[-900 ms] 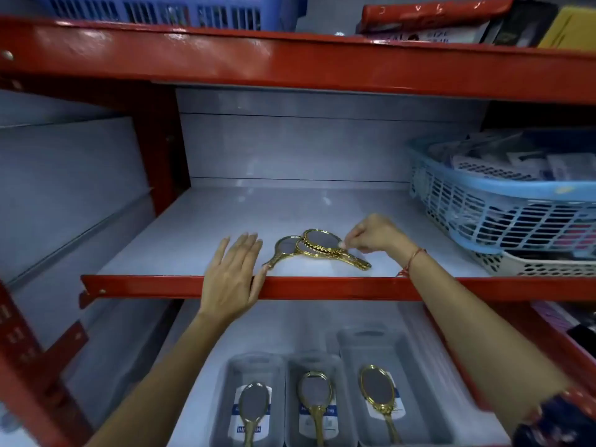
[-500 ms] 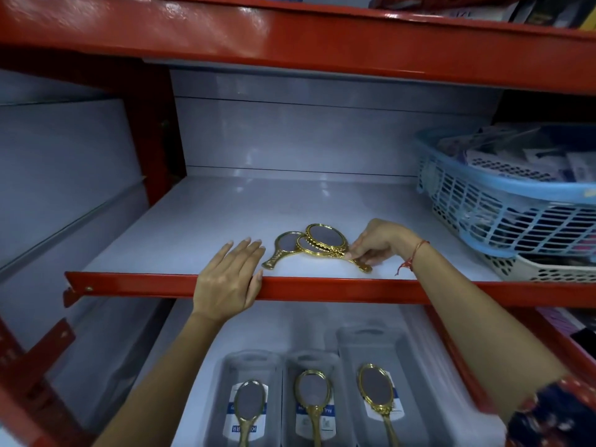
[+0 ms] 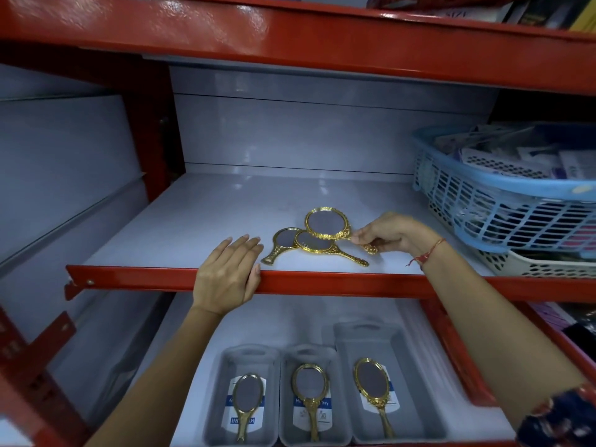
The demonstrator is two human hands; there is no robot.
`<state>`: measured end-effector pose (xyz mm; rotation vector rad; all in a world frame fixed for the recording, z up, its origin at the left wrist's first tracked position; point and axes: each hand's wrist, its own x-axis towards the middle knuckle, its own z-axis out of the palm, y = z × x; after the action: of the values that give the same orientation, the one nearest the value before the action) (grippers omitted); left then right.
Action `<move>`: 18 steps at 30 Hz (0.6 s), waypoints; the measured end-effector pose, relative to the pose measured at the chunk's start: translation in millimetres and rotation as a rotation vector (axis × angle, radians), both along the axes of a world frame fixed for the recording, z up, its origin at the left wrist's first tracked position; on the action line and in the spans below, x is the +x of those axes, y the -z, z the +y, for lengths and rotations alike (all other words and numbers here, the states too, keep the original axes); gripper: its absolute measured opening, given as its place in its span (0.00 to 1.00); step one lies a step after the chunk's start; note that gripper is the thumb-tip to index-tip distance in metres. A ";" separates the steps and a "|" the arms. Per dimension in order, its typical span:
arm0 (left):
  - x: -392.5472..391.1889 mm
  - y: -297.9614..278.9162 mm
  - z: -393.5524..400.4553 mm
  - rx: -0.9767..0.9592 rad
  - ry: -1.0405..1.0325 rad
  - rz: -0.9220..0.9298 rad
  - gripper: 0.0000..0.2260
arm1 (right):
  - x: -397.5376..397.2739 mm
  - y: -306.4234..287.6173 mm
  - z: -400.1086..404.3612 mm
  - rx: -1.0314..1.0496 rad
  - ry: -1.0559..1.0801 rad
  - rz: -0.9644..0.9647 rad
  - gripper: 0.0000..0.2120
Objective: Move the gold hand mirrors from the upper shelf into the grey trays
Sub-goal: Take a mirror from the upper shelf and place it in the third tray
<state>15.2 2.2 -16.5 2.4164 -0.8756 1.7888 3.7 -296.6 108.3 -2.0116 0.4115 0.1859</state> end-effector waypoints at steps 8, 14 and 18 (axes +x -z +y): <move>-1.2 -1.7 -0.3 -0.005 -0.008 0.015 0.22 | -68.6 5.9 -13.3 0.359 -0.070 -0.131 0.12; -3.8 0.9 -2.0 -0.022 0.005 0.028 0.20 | -119.9 57.1 -28.8 0.448 -0.110 -0.011 0.12; -3.1 0.7 -1.5 -0.035 0.008 0.043 0.19 | -141.3 107.7 -39.5 0.500 -0.099 0.127 0.14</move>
<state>12.1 0.7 -17.2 2.4172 -0.8419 1.7274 -137.6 -336.1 0.6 -1.5316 0.3076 0.4356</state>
